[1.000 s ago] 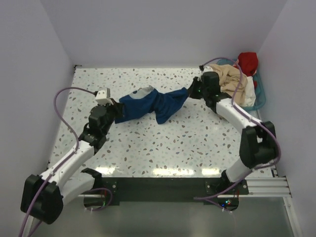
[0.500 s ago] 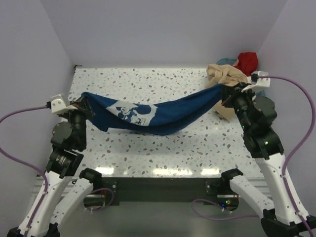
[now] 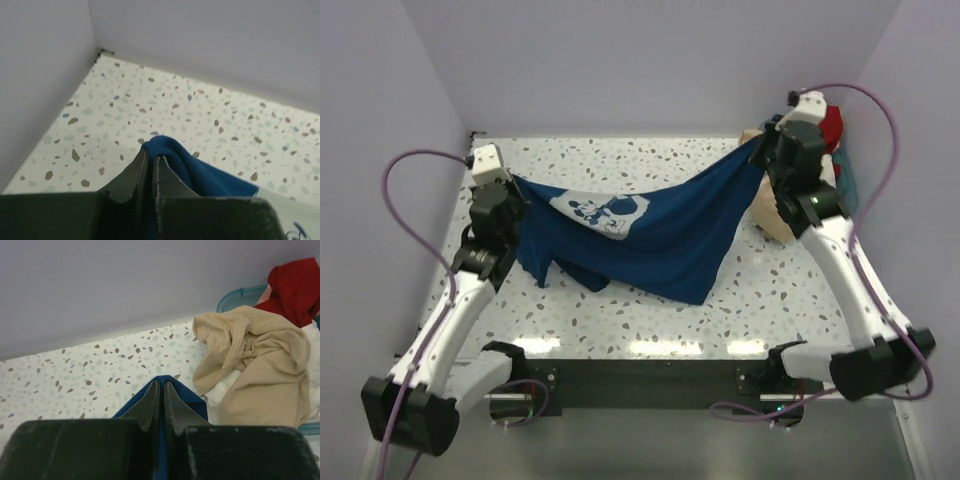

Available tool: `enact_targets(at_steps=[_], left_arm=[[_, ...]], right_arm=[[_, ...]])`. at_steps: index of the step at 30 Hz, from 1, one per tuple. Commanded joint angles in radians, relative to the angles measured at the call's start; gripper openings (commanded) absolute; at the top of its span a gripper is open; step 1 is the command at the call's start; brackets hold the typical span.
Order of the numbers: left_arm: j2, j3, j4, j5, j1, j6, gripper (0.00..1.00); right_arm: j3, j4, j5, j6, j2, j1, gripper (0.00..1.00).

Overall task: Fold and stack the t-shirts
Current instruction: Flatten the tshirt out

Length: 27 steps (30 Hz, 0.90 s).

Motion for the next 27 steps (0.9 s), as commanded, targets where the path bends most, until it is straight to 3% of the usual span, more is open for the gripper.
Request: enact_targets(at_steps=[1, 2, 3, 4, 5, 6, 9, 12, 19, 27], left_arm=[[0.192, 0.068, 0.113, 0.264, 0.173, 0.022, 0.04], [0.283, 0.1, 0.127, 0.293, 0.183, 0.04, 0.22], [0.324, 0.116, 0.13, 0.293, 0.183, 0.04, 0.23], [0.359, 0.128, 0.133, 0.317, 0.182, 0.052, 0.58], [0.411, 0.137, 0.129, 0.32, 0.183, 0.053, 0.74], [0.428, 0.14, 0.124, 0.319, 0.182, 0.04, 0.88], [0.435, 0.093, 0.126, 0.275, 0.186, 0.019, 0.96], [0.401, 0.02, 0.114, 0.212, 0.208, -0.006, 0.98], [0.303, -0.172, 0.138, 0.322, 0.346, -0.073, 0.98], [0.295, -0.332, 0.271, 0.504, 0.474, -0.16, 0.98]], right_arm=[[0.112, 0.057, 0.089, -0.027, 0.218, -0.033, 0.0], [0.181, 0.044, 0.09, -0.027, 0.327, -0.053, 0.0], [0.215, 0.04, 0.086, -0.027, 0.372, -0.064, 0.0], [0.278, 0.032, 0.076, -0.033, 0.412, -0.073, 0.1], [0.304, 0.024, 0.061, -0.043, 0.456, -0.076, 0.42], [0.327, -0.005, 0.05, -0.056, 0.502, -0.076, 0.58], [0.286, 0.021, -0.021, -0.047, 0.493, -0.075, 0.72], [0.113, 0.076, -0.106, -0.003, 0.373, -0.076, 0.74], [-0.365, 0.141, -0.278, 0.101, 0.021, -0.029, 0.71], [-0.653, 0.171, -0.279, 0.146, -0.079, 0.109, 0.64]])
